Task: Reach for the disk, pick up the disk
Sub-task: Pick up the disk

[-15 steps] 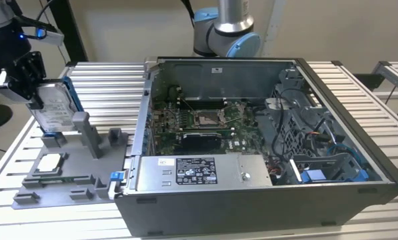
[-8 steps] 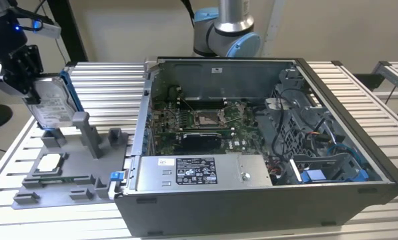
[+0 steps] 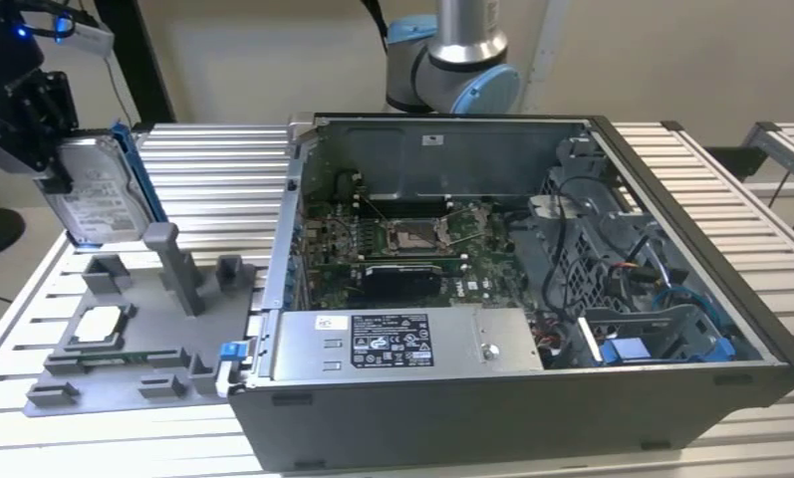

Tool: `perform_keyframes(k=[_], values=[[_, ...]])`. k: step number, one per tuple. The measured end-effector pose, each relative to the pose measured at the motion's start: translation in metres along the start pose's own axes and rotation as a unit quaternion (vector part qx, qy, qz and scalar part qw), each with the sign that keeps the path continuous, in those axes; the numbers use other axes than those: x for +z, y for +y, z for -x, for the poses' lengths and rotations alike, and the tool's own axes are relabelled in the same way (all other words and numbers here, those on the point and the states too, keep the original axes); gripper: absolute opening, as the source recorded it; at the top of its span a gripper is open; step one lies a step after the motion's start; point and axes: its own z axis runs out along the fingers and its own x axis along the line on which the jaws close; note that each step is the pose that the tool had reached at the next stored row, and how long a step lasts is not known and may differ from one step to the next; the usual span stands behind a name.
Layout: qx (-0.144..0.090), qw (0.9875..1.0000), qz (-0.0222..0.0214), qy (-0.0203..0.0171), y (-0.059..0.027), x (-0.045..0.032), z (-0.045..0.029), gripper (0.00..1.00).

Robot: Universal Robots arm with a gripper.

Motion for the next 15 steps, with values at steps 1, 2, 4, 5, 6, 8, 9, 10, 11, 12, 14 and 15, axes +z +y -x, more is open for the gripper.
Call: perform_keyframes(k=[1, 2, 4, 5, 6, 8, 9, 10, 11, 12, 14, 15], values=[[0.000, 1.0000, 0.0000, 0.0000, 0.0000, -0.0019, 0.0000, 0.00], [0.000, 1.0000, 0.0000, 0.0000, -0.0001, -0.0039, 0.0000, 0.00], [0.000, 1.0000, 0.0001, 0.0000, -0.0001, -0.0083, 0.0000, 0.00], [0.000, 1.0000, 0.0000, 0.0000, -0.0002, -0.0107, 0.0000, 0.00], [0.000, 1.0000, 0.0000, 0.0000, -0.0002, -0.0132, 0.0001, 0.00], [0.000, 1.0000, 0.0000, 0.0000, -0.0003, -0.0181, 0.0001, 0.00], [0.000, 1.0000, 0.0001, 0.0000, -0.0003, -0.0202, 0.0001, 0.00], [0.000, 1.0000, 0.0001, 0.0000, -0.0003, -0.0225, 0.0001, 0.00], [0.000, 1.0000, 0.0000, 0.0000, -0.0004, -0.0249, 0.0001, 0.00], [0.000, 1.0000, 0.0000, 0.0000, -0.0004, -0.0271, 0.0000, 0.00], [0.000, 1.0000, 0.0000, 0.0000, -0.0005, -0.0320, 0.0000, 0.00], [0.000, 1.0000, 0.0000, 0.0000, -0.0005, -0.0346, 0.0000, 0.00]])
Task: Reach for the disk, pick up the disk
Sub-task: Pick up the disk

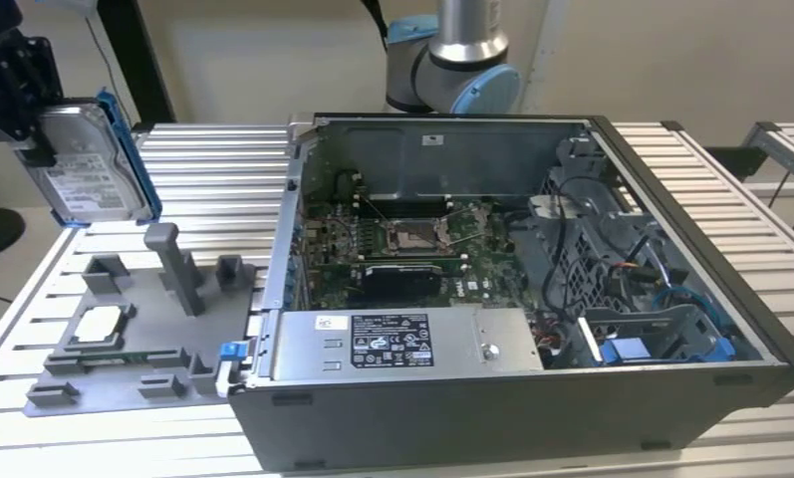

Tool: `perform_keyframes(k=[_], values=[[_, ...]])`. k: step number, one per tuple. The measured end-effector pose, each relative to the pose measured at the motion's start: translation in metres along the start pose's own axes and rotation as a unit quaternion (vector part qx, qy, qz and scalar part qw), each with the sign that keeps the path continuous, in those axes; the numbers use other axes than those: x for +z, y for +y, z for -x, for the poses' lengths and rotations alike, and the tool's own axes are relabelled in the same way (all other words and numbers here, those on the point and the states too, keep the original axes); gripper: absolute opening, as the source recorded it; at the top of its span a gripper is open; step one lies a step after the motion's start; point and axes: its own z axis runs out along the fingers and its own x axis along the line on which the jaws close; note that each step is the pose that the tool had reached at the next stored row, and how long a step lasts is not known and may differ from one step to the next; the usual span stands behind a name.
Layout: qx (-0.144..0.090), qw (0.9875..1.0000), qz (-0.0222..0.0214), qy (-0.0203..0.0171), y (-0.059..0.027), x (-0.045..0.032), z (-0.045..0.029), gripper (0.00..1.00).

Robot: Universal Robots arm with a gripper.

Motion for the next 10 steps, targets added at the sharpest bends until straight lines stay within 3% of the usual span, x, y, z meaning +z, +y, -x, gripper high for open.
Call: perform_keyframes(k=[10], values=[[0.000, 1.0000, 0.0000, 0.0000, -0.0004, -0.0292, 0.0001, 0.00]])
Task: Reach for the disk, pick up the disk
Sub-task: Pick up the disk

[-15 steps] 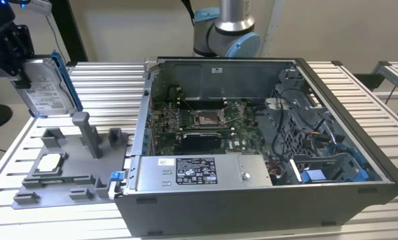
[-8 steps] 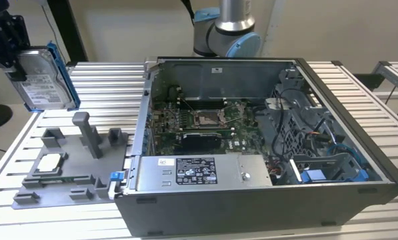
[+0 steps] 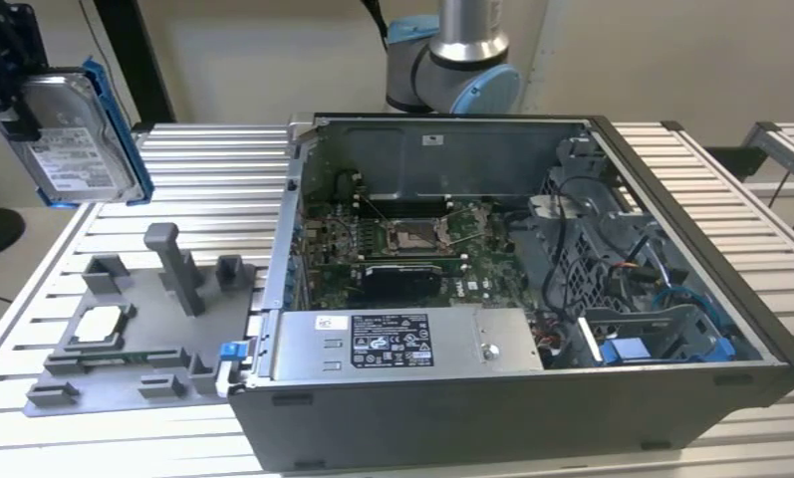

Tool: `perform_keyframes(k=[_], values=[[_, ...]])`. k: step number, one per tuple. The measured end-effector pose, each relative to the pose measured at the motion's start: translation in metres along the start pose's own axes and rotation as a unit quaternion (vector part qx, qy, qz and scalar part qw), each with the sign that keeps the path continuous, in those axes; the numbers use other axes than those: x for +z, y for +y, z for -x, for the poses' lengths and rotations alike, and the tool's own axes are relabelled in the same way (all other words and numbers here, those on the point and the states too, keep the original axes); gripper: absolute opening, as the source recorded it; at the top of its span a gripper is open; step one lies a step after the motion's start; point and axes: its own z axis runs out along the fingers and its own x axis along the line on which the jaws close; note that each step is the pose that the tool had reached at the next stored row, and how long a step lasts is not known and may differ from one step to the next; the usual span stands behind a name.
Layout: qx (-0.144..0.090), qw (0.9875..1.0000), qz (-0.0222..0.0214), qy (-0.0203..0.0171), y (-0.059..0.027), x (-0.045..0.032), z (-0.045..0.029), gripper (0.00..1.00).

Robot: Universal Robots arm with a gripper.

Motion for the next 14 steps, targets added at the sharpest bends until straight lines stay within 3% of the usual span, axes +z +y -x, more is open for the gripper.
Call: perform_keyframes(k=[10, 14], values=[[0.000, 1.0000, 0.0000, 0.0000, -0.0004, -0.0270, 0.0000, 0.00], [0.000, 1.0000, 0.0000, 0.0000, -0.0005, -0.0339, 0.0001, 0.00]])
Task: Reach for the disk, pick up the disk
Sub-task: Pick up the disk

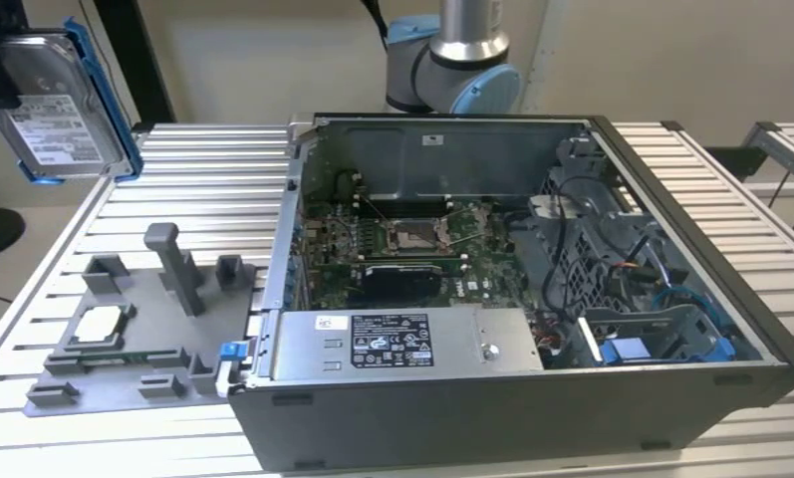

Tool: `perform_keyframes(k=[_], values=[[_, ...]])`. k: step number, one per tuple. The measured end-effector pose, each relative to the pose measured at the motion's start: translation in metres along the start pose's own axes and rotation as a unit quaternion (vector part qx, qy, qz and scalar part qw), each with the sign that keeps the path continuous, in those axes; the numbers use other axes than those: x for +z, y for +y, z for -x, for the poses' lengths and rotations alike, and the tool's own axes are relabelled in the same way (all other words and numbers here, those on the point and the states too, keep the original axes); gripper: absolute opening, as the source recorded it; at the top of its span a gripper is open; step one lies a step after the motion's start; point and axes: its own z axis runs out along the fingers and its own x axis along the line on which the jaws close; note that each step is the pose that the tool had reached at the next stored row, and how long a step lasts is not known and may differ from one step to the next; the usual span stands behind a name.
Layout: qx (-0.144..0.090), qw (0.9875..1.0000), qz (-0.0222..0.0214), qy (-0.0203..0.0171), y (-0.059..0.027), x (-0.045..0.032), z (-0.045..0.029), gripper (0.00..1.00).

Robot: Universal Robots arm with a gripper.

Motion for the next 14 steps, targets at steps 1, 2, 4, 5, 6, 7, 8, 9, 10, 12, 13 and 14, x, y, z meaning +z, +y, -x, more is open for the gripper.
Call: perform_keyframes(k=[1, 2, 4, 5, 6, 7, 8, 9, 10, 12, 13, 14], values=[[0.000, 1.0000, 0.0000, 0.0000, 0.0000, -0.0018, 0.0000, 0.00], [0.000, 1.0000, 0.0000, 0.0000, 0.0000, -0.0036, 0.0000, 0.00], [0.000, 1.0000, 0.0000, 0.0000, -0.0001, -0.0080, 0.0000, 0.00], [0.000, 1.0000, 0.0000, 0.0000, -0.0001, -0.0104, 0.0000, 0.00], [0.000, 1.0000, 0.0000, 0.0000, -0.0001, -0.0131, 0.0000, 0.00], [0.000, 1.0000, 0.0000, 0.0000, -0.0002, -0.0164, 0.0000, 0.00], [0.000, 1.0000, 0.0000, 0.0000, -0.0003, -0.0195, 0.0001, 0.00], [0.000, 1.0000, 0.0000, 0.0000, -0.0003, -0.0227, 0.0000, 0.00], [0.000, 1.0000, 0.0000, 0.0000, -0.0003, -0.0254, 0.0001, 0.00], [0.000, 1.0000, 0.0000, 0.0000, -0.0004, -0.0300, 0.0001, 0.00], [0.000, 1.0000, 0.0000, 0.0000, -0.0004, -0.0317, 0.0001, 0.00], [0.000, 1.0000, 0.0000, 0.0000, -0.0004, -0.0331, 0.0001, 0.00]])
